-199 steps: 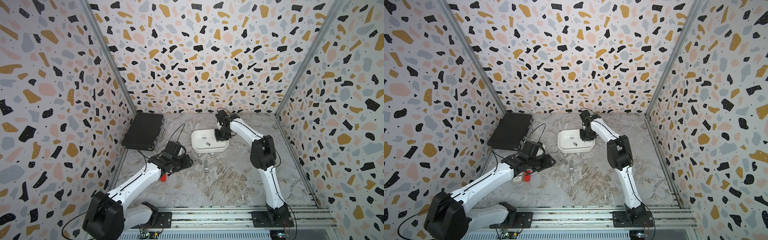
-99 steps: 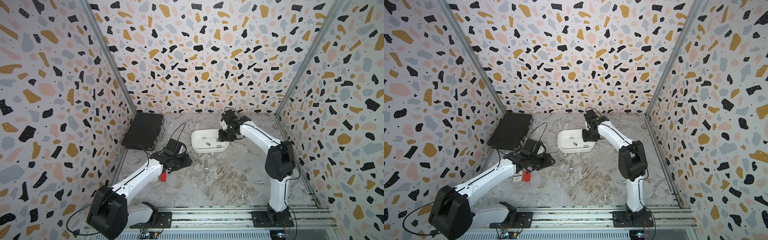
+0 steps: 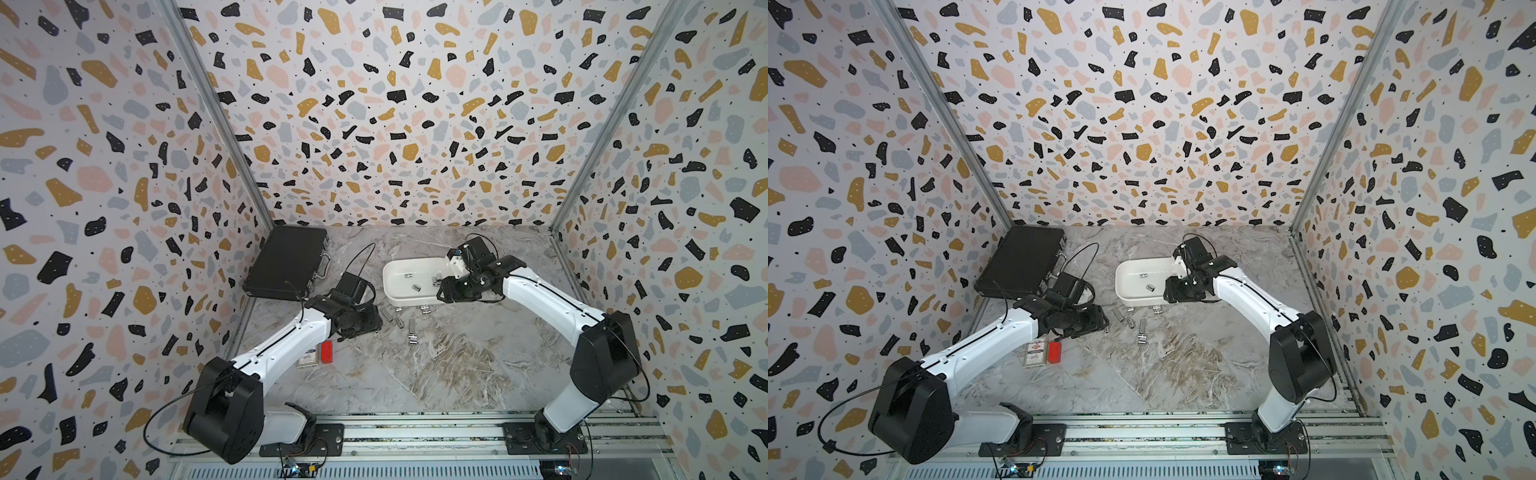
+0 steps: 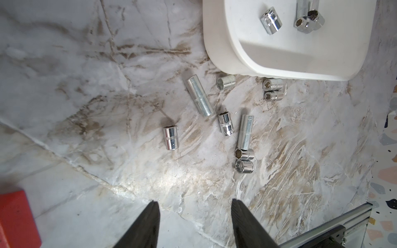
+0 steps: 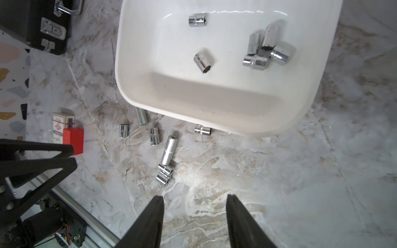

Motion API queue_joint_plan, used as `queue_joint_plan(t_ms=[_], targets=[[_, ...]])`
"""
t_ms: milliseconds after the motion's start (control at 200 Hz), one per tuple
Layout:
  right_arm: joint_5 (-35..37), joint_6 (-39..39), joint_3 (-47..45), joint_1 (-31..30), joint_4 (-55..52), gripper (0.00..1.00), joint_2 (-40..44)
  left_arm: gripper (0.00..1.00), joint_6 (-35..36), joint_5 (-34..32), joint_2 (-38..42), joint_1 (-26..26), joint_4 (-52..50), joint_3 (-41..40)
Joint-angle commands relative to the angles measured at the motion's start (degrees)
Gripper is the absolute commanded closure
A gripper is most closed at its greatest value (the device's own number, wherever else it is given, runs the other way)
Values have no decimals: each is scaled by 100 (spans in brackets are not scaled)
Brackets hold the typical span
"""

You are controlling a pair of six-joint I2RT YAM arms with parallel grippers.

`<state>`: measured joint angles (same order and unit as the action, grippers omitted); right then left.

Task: Put the socket on the desktop into the storage box
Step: Place the socket head in the storage box.

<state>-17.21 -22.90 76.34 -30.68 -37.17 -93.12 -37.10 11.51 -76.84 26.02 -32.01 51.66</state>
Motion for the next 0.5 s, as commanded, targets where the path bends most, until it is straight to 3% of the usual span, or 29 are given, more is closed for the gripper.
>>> queue_joint_plan(t_ms=[0, 496], targets=[[-407, 38, -356, -53, 369, 47, 505, 42, 162, -138, -88, -29, -163, 252], [-762, 283, -1592, -286, 720, 46, 1839, 45, 322, -304, -584, -32, -357, 480]])
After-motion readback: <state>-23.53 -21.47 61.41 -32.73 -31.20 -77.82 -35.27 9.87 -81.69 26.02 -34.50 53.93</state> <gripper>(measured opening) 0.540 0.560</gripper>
